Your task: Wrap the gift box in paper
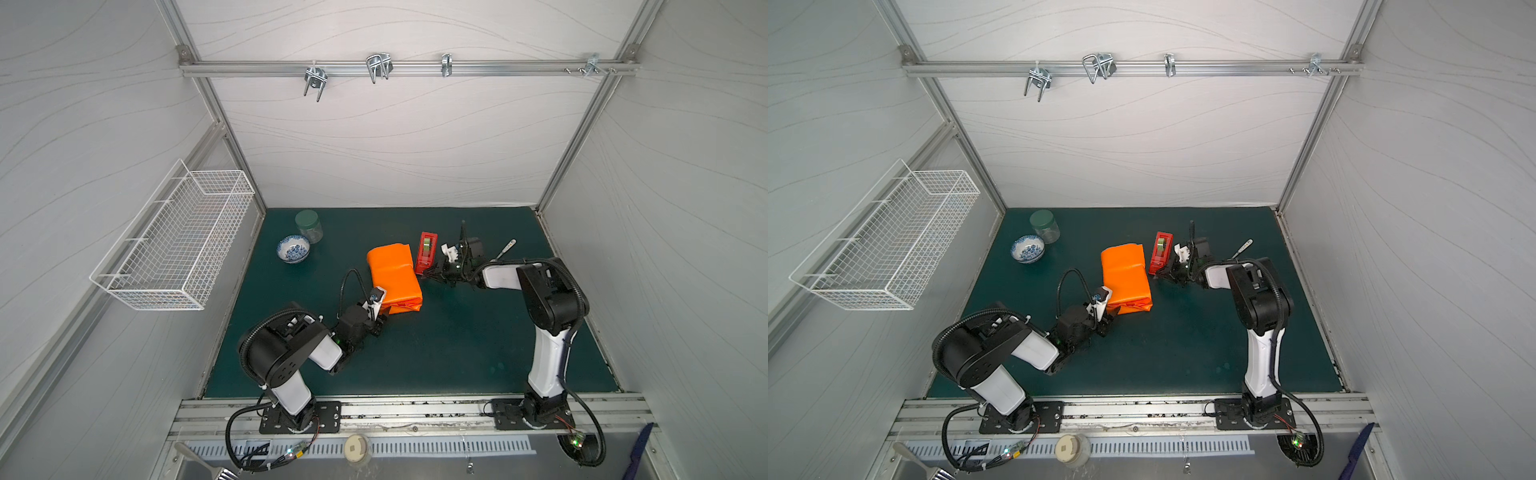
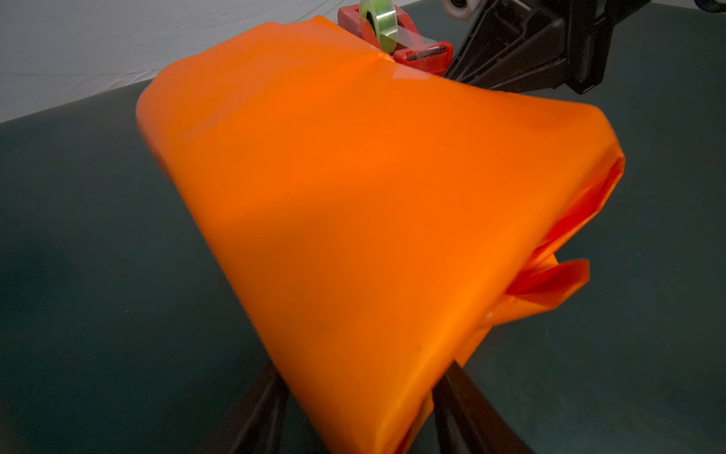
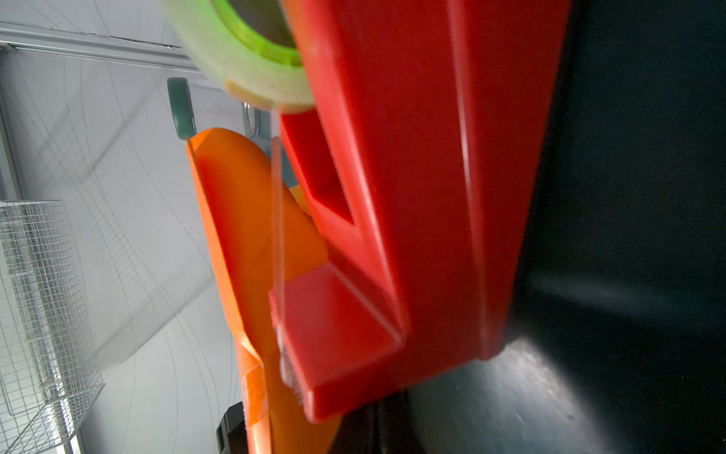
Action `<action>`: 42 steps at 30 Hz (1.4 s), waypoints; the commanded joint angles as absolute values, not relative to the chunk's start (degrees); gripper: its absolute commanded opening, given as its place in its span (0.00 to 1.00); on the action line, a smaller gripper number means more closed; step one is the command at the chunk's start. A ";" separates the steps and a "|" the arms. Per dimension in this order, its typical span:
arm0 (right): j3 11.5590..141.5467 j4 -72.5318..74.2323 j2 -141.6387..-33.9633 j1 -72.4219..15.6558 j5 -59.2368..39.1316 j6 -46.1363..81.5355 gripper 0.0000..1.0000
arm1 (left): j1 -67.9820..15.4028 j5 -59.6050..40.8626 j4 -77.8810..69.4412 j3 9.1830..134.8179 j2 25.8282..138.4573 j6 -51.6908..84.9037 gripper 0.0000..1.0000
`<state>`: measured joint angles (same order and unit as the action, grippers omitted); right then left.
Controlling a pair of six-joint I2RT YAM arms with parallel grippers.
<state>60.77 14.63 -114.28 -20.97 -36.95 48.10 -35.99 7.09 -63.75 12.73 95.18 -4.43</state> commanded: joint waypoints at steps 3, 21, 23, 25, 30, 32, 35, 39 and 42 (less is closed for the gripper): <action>60.47 4.00 -116.29 -20.17 -31.92 44.56 0.00 | -35.68 8.17 -66.62 13.17 95.06 -5.11 0.59; 47.53 6.73 -94.68 -19.48 -41.02 37.93 0.00 | -35.68 8.11 -66.58 13.09 94.75 -5.17 0.59; 43.61 8.62 -90.31 -19.69 -43.26 37.08 0.00 | -35.68 8.11 -66.45 13.18 94.83 -5.11 0.59; 39.58 10.90 -85.69 -20.58 -44.80 36.87 0.00 | -35.68 8.10 -66.52 13.18 94.96 -5.10 0.59; 36.40 9.62 -76.61 -27.59 -44.25 31.48 0.00 | -35.68 8.00 -66.38 13.18 94.94 -5.18 0.59; 35.70 9.36 -74.88 -31.32 -43.08 28.97 0.00 | -35.68 7.91 -66.27 13.18 94.94 -5.12 0.59; 36.18 8.75 -75.31 -36.29 -41.32 25.00 0.00 | -35.68 8.01 -66.36 13.25 95.18 -5.11 0.59; 37.56 9.69 -78.96 -41.24 -39.66 20.70 0.00 | -35.68 8.06 -66.62 13.12 95.11 -5.04 0.59; 39.24 10.58 -81.71 -43.69 -38.39 18.42 0.00 | -35.68 8.04 -66.62 13.09 95.02 -5.06 0.59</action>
<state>37.21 8.99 -79.75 -42.02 -40.32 23.49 -35.99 7.09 -63.75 12.73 95.18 -4.45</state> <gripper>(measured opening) 0.045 0.588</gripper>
